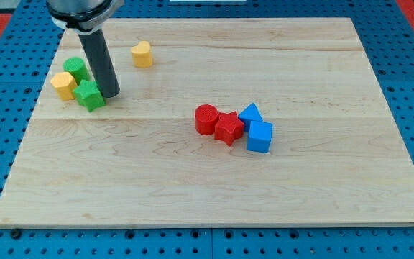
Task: Slide the heart into the top side of the green star
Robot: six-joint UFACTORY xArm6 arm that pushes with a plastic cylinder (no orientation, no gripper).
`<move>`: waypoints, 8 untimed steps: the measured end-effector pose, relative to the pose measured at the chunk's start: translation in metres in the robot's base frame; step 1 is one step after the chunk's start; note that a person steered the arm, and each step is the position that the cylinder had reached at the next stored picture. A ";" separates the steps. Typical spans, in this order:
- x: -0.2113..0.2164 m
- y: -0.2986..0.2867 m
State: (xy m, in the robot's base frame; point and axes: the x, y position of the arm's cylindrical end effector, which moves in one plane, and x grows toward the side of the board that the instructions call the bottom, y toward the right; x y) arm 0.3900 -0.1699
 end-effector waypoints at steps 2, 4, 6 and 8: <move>-0.032 0.039; -0.101 0.085; -0.128 0.067; -0.100 0.060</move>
State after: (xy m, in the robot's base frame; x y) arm 0.2904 -0.1095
